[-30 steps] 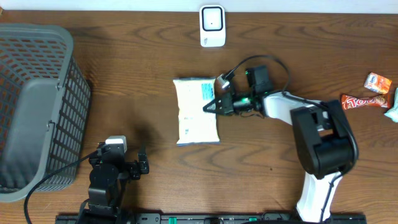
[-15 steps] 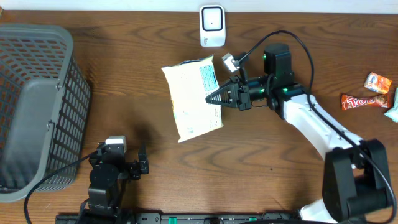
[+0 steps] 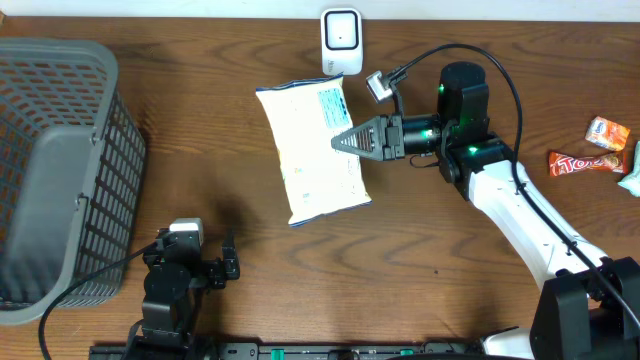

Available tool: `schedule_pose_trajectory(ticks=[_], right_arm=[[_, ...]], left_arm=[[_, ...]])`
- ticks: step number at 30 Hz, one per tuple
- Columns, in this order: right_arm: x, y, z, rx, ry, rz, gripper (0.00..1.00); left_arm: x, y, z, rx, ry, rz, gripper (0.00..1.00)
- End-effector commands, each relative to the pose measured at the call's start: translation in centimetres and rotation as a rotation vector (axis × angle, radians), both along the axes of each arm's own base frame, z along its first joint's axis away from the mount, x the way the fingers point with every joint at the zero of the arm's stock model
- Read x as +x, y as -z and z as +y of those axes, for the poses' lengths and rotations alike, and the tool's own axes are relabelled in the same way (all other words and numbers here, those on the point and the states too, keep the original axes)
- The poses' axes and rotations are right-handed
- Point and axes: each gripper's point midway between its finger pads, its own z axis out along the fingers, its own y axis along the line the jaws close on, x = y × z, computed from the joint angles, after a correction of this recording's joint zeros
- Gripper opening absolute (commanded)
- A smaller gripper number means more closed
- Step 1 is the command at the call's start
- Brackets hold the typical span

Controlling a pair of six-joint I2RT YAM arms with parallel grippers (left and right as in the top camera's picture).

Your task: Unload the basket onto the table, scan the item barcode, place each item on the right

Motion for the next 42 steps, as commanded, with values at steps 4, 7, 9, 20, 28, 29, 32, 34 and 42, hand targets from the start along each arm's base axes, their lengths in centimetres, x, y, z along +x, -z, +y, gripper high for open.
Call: schedule_pose_trajectory(ticks=[4, 7, 9, 20, 28, 29, 32, 34, 42], right_arm=[[1.9, -0.4, -0.5, -0.031, 0.124, 0.008, 0.02], [3.6, 0.2, -0.8, -0.073, 0.218, -0.093, 0.02], [5.1, 0.7, -1.2, -0.115, 0.294, -0.167, 0.02], [10.2, 4.4, -5.1, -0.487, 0.639, -0.415, 0.02], [12.2, 4.8, -7.4, -0.764, 0.723, -0.721, 0.01], [12.4, 4.4, -7.4, -0.780, 0.730, -0.758, 0.02], [13.0, 3.2, -7.4, -0.835, 0.776, -0.841, 0.01], [12.9, 3.2, -7.2, -0.855, 0.777, -0.842, 0.02], [11.0, 7.8, -9.3, -1.081, 0.712, -0.726, 0.56]], left_arm=[[0.0, -0.8, -0.1, 0.007, 0.014, -0.021, 0.99], [0.0, -0.8, -0.1, 0.007, 0.014, -0.021, 0.99], [0.0, -0.8, -0.1, 0.007, 0.014, -0.021, 0.99], [0.0, -0.8, -0.1, 0.007, 0.014, -0.021, 0.99], [0.0, -0.8, -0.1, 0.007, 0.014, -0.021, 0.99], [0.0, -0.8, -0.1, 0.007, 0.014, -0.021, 0.99], [0.0, -0.8, -0.1, 0.007, 0.014, -0.021, 0.99], [0.0, -0.8, -0.1, 0.007, 0.014, -0.021, 0.99], [0.0, -0.8, -0.1, 0.007, 0.014, -0.021, 0.99]])
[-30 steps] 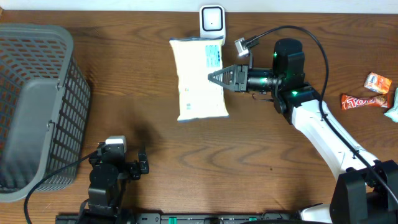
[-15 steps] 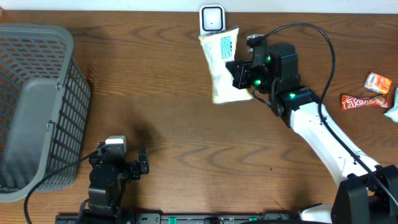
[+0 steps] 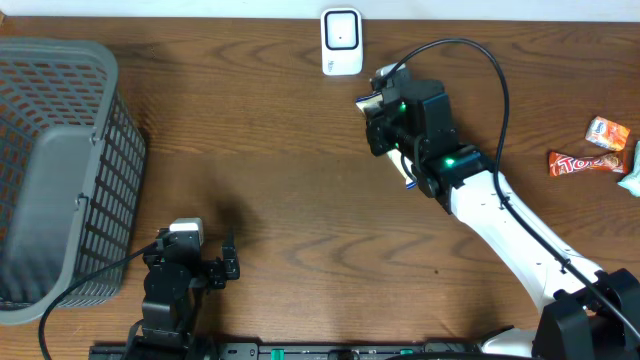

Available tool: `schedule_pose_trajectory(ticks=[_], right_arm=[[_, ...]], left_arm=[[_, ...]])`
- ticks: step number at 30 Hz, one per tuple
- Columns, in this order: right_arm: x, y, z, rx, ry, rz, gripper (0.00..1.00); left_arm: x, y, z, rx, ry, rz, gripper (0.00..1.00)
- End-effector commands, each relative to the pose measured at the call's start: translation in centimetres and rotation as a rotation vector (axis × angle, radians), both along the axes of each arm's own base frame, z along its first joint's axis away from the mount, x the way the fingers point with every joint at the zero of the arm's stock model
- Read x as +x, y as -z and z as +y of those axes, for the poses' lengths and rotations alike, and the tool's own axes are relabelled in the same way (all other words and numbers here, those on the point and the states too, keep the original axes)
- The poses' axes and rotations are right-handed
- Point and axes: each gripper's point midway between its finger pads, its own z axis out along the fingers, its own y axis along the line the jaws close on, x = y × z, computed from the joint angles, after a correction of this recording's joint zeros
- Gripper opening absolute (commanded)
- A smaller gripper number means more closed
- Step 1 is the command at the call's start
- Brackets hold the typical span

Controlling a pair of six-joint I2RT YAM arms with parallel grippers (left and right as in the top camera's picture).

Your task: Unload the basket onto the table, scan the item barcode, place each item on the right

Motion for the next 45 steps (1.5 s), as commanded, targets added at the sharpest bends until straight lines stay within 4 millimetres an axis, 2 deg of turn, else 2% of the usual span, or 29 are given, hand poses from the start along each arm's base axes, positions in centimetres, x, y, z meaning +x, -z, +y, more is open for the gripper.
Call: schedule_pose_trajectory(ticks=[1, 4, 6, 10, 16, 19, 22, 25, 30, 37, 39, 41, 42, 43, 45], right_arm=[[0.9, -0.9, -3.2, -0.118, 0.129, -0.047, 0.62], [1.2, 0.6, -4.0, -0.171, 0.130, -0.022, 0.79], [1.4, 2.0, -4.1, -0.241, 0.104, -0.012, 0.85], [2.4, 5.1, -4.7, -0.421, 0.165, -0.020, 0.86], [4.7, 10.1, -4.0, -0.558, 0.207, 0.029, 0.93], [6.1, 11.0, -3.9, -0.603, 0.245, 0.053, 0.99], [6.8, 11.3, -4.7, -0.634, 0.335, 0.083, 0.99], [6.3, 12.9, -5.1, -0.615, 0.370, 0.155, 0.99], [4.8, 17.5, -4.3, -0.553, 0.265, 0.313, 0.99], [1.0, 23.9, -6.5, -0.635, 0.302, 0.514, 0.98], [-0.3, 26.0, -7.1, -0.652, 0.293, 0.583, 0.85], [-2.0, 28.1, -7.3, -0.633, 0.261, 0.679, 0.61], [-2.9, 29.1, -7.1, -0.609, 0.242, 0.732, 0.26], [-3.8, 29.9, -6.9, -0.581, 0.224, 0.783, 0.03], [-4.8, 30.8, -6.2, -0.501, 0.195, 0.857, 0.01]], left_arm=[[0.1, -0.8, -0.1, 0.007, 0.014, -0.021, 0.99], [0.1, -0.8, -0.1, 0.007, 0.014, -0.021, 0.99], [0.1, -0.8, -0.1, 0.007, 0.014, -0.021, 0.99], [0.1, -0.8, -0.1, 0.007, 0.014, -0.021, 0.99], [0.1, -0.8, -0.1, 0.007, 0.014, -0.021, 0.99], [0.1, -0.8, -0.1, 0.007, 0.014, -0.021, 0.99], [0.1, -0.8, -0.1, 0.007, 0.014, -0.021, 0.99], [0.1, -0.8, -0.1, 0.007, 0.014, -0.021, 0.99], [0.1, -0.8, -0.1, 0.007, 0.014, -0.021, 0.99], [0.1, -0.8, -0.1, 0.007, 0.014, -0.021, 0.99], [0.1, -0.8, -0.1, 0.007, 0.014, -0.021, 0.99], [0.1, -0.8, -0.1, 0.007, 0.014, -0.021, 0.99], [0.1, -0.8, -0.1, 0.007, 0.014, -0.021, 0.99], [0.1, -0.8, -0.1, 0.007, 0.014, -0.021, 0.99], [0.1, -0.8, -0.1, 0.007, 0.014, -0.021, 0.99]])
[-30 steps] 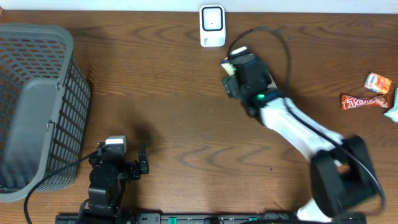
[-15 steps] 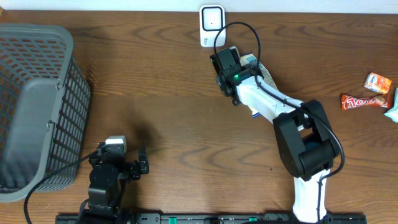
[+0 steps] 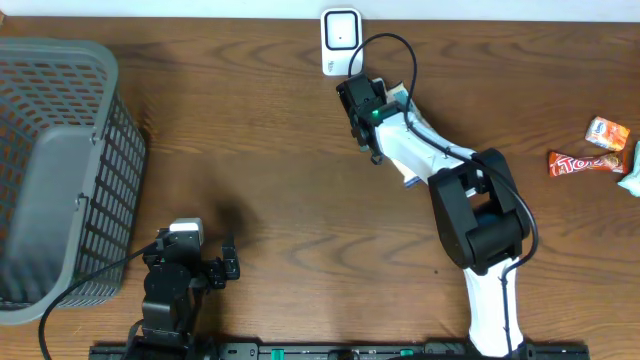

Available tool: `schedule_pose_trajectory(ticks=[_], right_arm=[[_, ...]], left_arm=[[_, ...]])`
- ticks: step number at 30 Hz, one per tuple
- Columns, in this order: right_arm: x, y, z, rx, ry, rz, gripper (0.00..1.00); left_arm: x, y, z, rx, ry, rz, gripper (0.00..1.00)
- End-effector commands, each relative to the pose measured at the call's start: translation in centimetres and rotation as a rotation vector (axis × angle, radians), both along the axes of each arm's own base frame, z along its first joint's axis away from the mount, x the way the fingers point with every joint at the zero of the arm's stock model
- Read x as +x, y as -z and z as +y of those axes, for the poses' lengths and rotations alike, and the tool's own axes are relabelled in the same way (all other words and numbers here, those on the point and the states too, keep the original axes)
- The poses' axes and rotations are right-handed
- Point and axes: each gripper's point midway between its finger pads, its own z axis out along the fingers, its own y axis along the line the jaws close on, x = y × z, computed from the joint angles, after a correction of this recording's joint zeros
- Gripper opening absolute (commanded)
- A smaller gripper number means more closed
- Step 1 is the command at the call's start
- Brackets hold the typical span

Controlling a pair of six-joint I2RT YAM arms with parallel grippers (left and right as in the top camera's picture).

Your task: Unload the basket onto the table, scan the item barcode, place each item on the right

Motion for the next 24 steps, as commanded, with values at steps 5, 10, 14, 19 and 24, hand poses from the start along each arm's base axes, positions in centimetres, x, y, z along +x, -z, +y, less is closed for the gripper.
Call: schedule_pose_trajectory(ticks=[5, 10, 14, 19, 24], right_arm=[[-8.7, 9.3, 1.8, 0.320, -0.068, 0.495, 0.01], [-6.5, -2.0, 8.7, 0.655, -0.315, 0.403, 0.01], [-7.4, -11.1, 12.3, 0.889, -0.485, 0.315, 0.01], [-10.6, -19.6, 14.9, 1.148, -0.692, 0.291, 0.01], [-10.9, -22.4, 16.2, 1.263, -0.816, 0.245, 0.01]], left_arm=[[0.0, -0.8, -0.1, 0.007, 0.014, -0.021, 0.99], [0.0, -0.8, -0.1, 0.007, 0.014, -0.021, 0.99], [0.0, -0.8, -0.1, 0.007, 0.014, -0.021, 0.99], [0.0, -0.8, -0.1, 0.007, 0.014, -0.021, 0.99], [0.0, -0.8, -0.1, 0.007, 0.014, -0.021, 0.99]])
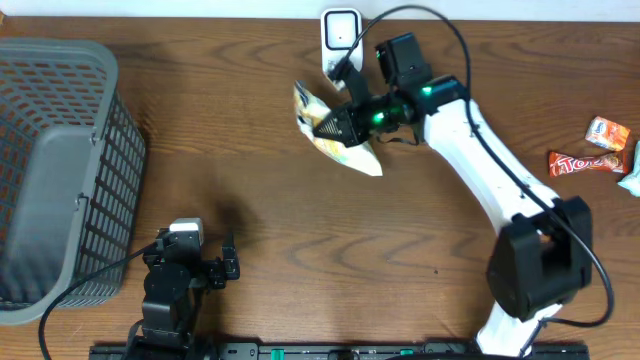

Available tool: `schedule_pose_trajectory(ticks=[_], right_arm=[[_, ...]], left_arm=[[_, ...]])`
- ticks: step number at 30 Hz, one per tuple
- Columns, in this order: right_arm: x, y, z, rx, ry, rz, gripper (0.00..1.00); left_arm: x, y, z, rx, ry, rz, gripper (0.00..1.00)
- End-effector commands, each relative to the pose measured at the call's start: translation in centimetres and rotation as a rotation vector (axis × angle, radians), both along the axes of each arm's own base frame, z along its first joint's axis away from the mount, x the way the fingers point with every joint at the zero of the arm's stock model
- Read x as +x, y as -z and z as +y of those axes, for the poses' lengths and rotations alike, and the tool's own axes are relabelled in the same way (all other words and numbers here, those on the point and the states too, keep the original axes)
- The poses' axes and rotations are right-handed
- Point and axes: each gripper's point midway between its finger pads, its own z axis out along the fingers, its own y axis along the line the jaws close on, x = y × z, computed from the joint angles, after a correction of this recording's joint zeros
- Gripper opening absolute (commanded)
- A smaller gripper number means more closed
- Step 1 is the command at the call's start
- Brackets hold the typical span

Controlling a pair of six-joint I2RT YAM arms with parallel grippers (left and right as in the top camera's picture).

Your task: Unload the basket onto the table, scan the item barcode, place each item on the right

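The item is a pale, crumpled snack bag [335, 135], tilted and seen edge-on just below the white barcode scanner [340, 41] at the back edge. My right gripper [326, 128] is shut on the bag, pointing left, with the arm reaching in from the right. The bag's barcode cannot be made out. My left gripper [228, 262] rests near the front left of the table, far from the bag; its jaw state is too small to read.
A grey wire basket [60, 170] fills the left side of the table. At the far right lie a Toffee Crisp bar [585, 163], a small orange packet [607, 132] and a pale green wrapper [632, 165]. Black cables loop above the right arm.
The right wrist has swung from pointing down just under the scanner to pointing left. The bag, mostly hidden under the arm before, now shows edge-on to the scanner's lower left.
First the right gripper held the bag lying flat and face-up below the scanner. Then the wrist was turned over and the bag was hidden under it. Later the arm stood close beneath the scanner. Now the bag is held tilted at the scanner's lower left. The left arm never moved.
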Motion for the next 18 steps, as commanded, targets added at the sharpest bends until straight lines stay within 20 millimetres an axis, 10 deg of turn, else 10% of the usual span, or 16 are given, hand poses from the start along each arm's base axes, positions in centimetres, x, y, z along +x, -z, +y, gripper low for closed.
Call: schedule_pose_trajectory(ticks=[1, 5, 18], right_arm=[[-1.3, -2.5, 1.3, 0.161, -0.116, -0.004, 0.01], [0.8, -1.1, 1.7, 0.086, -0.005, -0.016, 0.01], [5.7, -9.6, 5.1, 0.491, 0.065, -0.012, 0.01]], left_arm=[[0.0, -0.8, -0.1, 0.007, 0.014, -0.021, 0.99], [0.0, -0.8, -0.1, 0.007, 0.014, -0.021, 0.99], [0.0, -0.8, -0.1, 0.007, 0.014, -0.021, 0.99]])
